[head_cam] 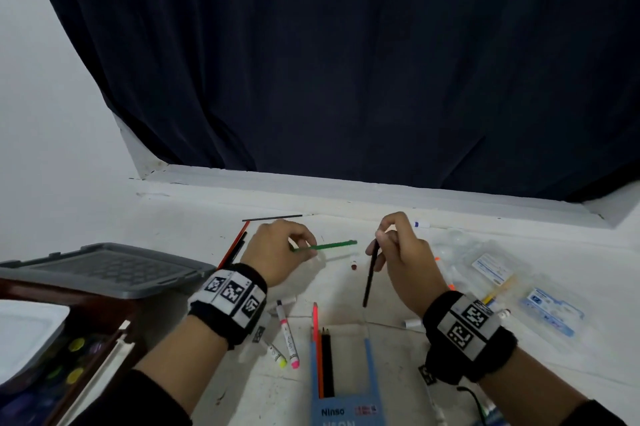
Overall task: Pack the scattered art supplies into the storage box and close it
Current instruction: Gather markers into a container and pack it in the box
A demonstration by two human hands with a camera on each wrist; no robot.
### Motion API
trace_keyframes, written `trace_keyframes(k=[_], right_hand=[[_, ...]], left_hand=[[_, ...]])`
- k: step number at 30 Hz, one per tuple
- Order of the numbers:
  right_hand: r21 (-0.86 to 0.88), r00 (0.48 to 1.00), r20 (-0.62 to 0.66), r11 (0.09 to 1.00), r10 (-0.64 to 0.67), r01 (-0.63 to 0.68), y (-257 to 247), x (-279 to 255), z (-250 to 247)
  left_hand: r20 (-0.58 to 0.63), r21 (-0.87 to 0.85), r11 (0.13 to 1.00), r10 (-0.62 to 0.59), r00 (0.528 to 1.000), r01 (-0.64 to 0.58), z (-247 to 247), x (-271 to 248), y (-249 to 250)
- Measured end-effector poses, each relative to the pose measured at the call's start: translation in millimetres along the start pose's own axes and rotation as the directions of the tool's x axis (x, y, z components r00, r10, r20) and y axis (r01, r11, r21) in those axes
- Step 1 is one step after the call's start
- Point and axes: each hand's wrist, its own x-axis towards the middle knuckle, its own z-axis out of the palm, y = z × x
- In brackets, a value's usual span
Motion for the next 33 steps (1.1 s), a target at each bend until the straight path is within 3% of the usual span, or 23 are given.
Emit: trace_keyframes(k=[5, 10, 14, 20, 24, 28, 33], right_hand=[[0.085, 0.999, 0.045, 0.996, 0.003, -0.007, -11, -34, -2], [0.027, 0.986, 0.164, 0.999, 0.028, -0.032, 3, -65, 7], [-0.044, 0.978, 0.201, 0.998, 0.051, -0.043, 10, -76, 10], [-0.081, 0.980, 0.193, 0.997, 0.035, -0.019, 14, -75, 14], [-0.114, 0.983, 0.182, 0.993, 0.021, 0.000, 18, -73, 17], [-0.132, 0.983, 0.182, 0.991, 0.020, 0.005, 18, -71, 18], [-0.143, 0.984, 0.178, 0.989, 0.007, 0.019, 18, -72, 19]], left_hand=[[0.063, -0.020, 1.000, 0.020, 0.998, -0.019, -19, -30, 6], [0.156, -0.071, 0.996, 0.059, 0.986, -0.049, -12, -68, 0], [0.184, -0.213, 0.977, 0.012, 0.983, 0.028, -5, -89, -3], [0.164, -0.499, 0.855, -0.067, 0.984, 0.141, 9, -90, 2], [0.147, -0.603, 0.778, -0.109, 0.983, 0.177, 18, -78, 10], [0.118, -0.593, 0.788, -0.122, 0.986, 0.168, 31, -57, 12], [0.279, -0.380, 0.889, -0.152, 0.948, 0.254, 64, -37, -1]])
